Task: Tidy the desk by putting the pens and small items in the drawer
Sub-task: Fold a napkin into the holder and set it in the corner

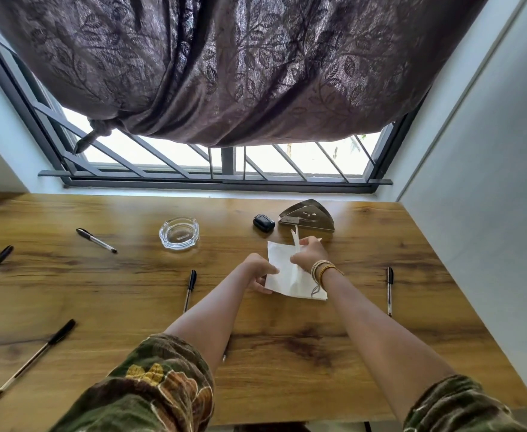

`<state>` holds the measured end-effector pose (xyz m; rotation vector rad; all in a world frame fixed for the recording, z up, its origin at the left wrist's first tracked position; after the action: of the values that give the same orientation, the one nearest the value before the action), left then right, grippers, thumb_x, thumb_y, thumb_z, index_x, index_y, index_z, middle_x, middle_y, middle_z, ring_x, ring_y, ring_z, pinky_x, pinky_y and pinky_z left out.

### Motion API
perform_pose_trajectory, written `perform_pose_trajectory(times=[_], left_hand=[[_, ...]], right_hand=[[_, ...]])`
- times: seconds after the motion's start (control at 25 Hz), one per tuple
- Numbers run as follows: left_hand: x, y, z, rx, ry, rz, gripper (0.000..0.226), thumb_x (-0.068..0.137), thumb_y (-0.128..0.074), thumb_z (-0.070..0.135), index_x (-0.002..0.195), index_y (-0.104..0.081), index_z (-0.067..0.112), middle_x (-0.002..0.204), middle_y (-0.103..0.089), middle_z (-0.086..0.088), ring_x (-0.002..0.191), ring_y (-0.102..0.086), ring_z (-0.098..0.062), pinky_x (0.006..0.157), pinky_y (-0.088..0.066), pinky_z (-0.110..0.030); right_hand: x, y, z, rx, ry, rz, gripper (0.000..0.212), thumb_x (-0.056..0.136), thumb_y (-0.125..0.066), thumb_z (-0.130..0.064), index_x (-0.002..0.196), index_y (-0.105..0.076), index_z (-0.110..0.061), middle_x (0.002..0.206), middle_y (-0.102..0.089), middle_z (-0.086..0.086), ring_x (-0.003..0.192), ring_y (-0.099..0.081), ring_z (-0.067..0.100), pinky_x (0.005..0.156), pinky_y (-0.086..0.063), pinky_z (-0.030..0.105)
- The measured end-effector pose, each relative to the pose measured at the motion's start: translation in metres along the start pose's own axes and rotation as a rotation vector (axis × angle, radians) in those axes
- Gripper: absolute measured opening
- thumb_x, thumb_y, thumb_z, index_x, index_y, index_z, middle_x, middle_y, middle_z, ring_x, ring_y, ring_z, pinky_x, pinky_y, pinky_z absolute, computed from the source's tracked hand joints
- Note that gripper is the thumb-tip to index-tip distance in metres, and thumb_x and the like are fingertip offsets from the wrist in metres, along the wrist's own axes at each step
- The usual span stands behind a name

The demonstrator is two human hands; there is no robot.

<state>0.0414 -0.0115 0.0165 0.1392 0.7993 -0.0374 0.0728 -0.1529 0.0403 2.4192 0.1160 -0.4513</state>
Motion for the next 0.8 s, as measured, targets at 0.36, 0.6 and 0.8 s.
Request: perform_pose_trajectory(times=[0.36, 0.6, 0.8], left_hand=[[0.012, 0.001, 0.002, -0.062, 0.046, -0.018, 0.063, 0.097, -0.051, 0.038, 0.140, -0.034, -0.003, 0.137, -0.047, -0.029, 0.117, -0.054, -0.044, 0.083, -0.054, -0.049], [0.022, -0.008, -0.002, 0.084, 0.001, 0.136, 0.050, 0.081, -0.073, 0.002, 0.124, -0.048, -0.004, 0.126, -0.054, -0.020, 0.111, -0.058, -0.035, 0.079, -0.057, -0.042], [0.027, -0.016, -0.006, -0.141, 0.018, 0.102, 0.042, 0.079, -0.072, -0.003, 0.115, -0.051, -0.002, 0.123, -0.056, -0.020, 0.110, -0.060, -0.033, 0.071, -0.058, -0.037]], right_hand=[[-0.001, -0.015, 0.015, 0.390, -0.161, -0.141, 0.041, 0.097, -0.042, -0.023, 0.135, -0.038, -0.009, 0.103, -0.062, 0.014, 0.074, -0.061, 0.021, 0.065, -0.049, 0.034], [-0.012, 0.011, 0.035, -0.169, -0.145, 0.324, 0.041, 0.085, -0.056, -0.018, 0.123, -0.048, -0.005, 0.125, -0.052, 0.019, 0.109, -0.057, 0.036, 0.088, -0.049, 0.039], [-0.013, 0.013, 0.051, -0.271, -0.267, 0.218, 0.072, 0.081, -0.065, -0.045, 0.134, -0.039, -0.005, 0.137, -0.043, 0.019, 0.123, -0.047, 0.035, 0.099, -0.042, 0.040]])
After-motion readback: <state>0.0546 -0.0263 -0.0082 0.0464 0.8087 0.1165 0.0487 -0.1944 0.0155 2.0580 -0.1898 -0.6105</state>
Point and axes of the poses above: each hand's wrist, its own x-axis towards the middle knuckle, its own y-axis out of the back of the hand, z = x × y, the point moved 1 cm from there along x, towards the middle knuckle
